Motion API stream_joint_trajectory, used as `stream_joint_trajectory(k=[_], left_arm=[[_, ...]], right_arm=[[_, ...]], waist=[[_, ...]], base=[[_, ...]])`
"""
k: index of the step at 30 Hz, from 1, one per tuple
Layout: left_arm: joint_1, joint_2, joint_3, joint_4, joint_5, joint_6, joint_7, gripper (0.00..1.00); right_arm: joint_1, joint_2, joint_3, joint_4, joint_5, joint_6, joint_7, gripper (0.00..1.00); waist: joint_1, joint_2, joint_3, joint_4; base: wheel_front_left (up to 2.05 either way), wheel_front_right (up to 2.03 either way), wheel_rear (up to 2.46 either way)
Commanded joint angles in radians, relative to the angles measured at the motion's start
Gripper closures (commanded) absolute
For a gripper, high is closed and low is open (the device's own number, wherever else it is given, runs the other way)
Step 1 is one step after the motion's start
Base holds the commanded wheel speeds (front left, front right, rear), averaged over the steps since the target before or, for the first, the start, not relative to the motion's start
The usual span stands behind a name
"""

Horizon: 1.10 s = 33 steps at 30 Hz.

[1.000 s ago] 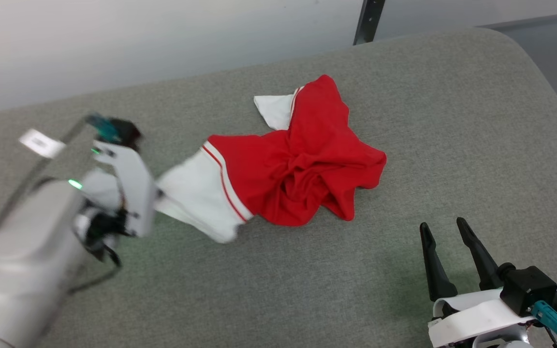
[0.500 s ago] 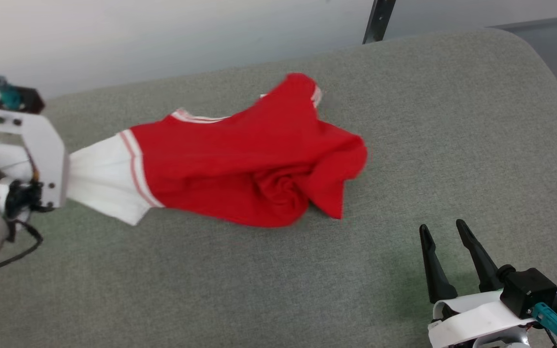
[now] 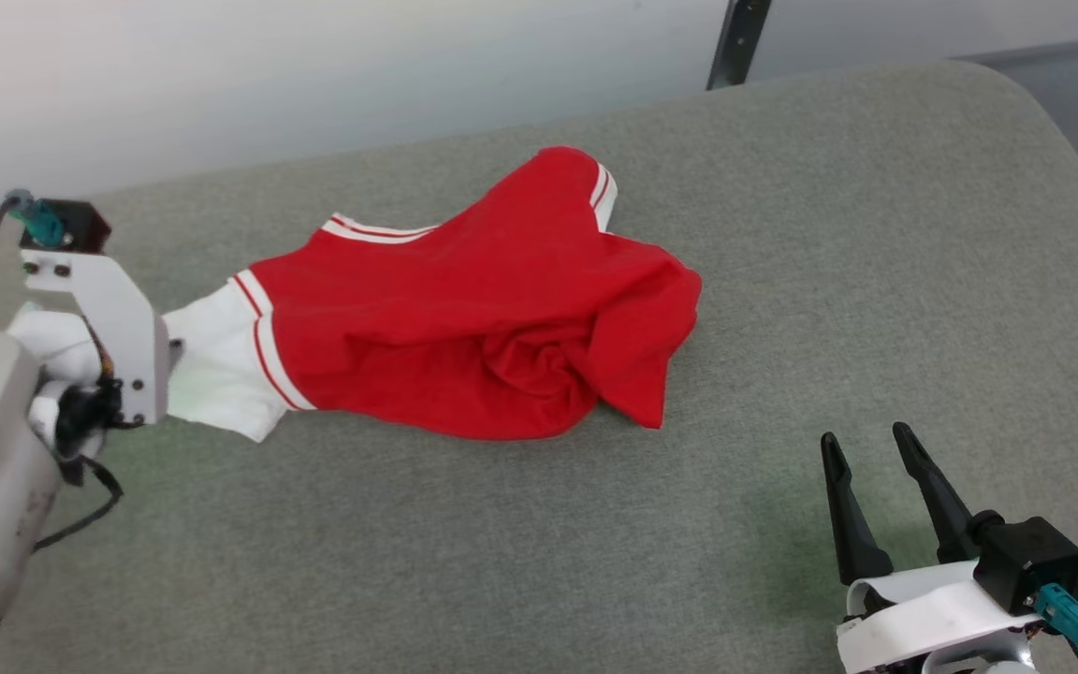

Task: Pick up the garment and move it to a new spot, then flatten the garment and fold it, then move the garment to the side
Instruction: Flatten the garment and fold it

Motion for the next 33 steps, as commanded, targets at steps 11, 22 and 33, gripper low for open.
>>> stream_joint_trajectory(k=[11, 22, 33], left_arm=[[0.209, -0.045, 0.058, -0.189, -0.006, 0.052, -0.403, 0.00], [0.545, -0.123, 0.074, -0.473, 0.022, 0.184, -0.756, 0.00], [0.716, -0.221, 0.126, -0.709, 0.193, 0.261, -0.795, 0.00]], right_arm=[[-0.071, -0.114, 0.033, 0.003, -0.001, -0.001, 0.033, 0.00], [-0.280, -0.289, 0.101, 0.096, 0.165, -0.001, 0.305, 0.00], [-0.534, -0.401, 0.167, 0.403, 0.338, -0.001, 0.630, 0.00]], waist=[[0.0000, 0.0000, -0.092, 0.138], [0.0000, 0.0000, -0.114, 0.308], [0.0000, 0.0000, -0.074, 0.476]], base=[[0.00, 0.00, 0.00], [0.00, 0.00, 0.00], [0.00, 0.00, 0.00]])
